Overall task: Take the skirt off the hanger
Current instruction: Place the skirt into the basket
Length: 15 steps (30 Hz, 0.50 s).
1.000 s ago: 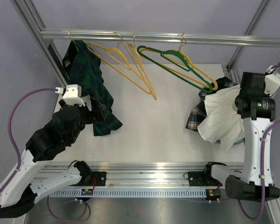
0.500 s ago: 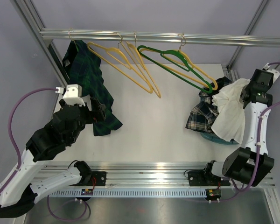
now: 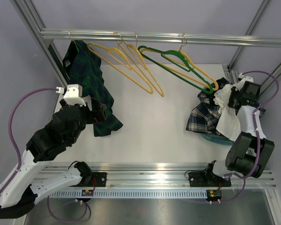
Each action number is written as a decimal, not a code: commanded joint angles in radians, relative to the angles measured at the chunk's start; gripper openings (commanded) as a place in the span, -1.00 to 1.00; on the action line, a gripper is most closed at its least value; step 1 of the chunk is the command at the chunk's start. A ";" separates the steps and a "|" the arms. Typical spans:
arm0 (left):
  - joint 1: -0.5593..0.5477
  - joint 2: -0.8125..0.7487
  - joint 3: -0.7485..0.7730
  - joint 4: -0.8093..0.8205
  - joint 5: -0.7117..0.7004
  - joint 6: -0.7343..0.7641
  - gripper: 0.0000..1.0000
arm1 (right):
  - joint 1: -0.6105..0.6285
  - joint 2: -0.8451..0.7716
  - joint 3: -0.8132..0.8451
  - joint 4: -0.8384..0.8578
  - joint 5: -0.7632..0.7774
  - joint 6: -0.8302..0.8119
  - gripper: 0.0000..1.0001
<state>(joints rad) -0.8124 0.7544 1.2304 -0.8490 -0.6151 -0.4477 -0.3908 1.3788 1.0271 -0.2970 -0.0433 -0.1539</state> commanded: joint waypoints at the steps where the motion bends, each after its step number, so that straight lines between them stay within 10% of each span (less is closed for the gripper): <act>1: 0.004 -0.010 0.026 0.054 0.009 0.003 0.98 | 0.006 0.083 -0.039 0.019 -0.109 -0.113 -0.33; 9: 0.004 -0.044 0.003 0.065 0.012 -0.016 0.98 | 0.004 0.203 -0.099 -0.004 -0.070 -0.228 -0.37; 15: 0.004 -0.035 0.023 0.073 0.025 -0.003 0.98 | -0.003 0.110 -0.053 -0.054 -0.096 -0.295 0.37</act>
<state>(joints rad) -0.8124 0.7155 1.2301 -0.8303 -0.6075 -0.4530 -0.3943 1.5253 0.9836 -0.1921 -0.0963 -0.3904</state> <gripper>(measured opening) 0.988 0.653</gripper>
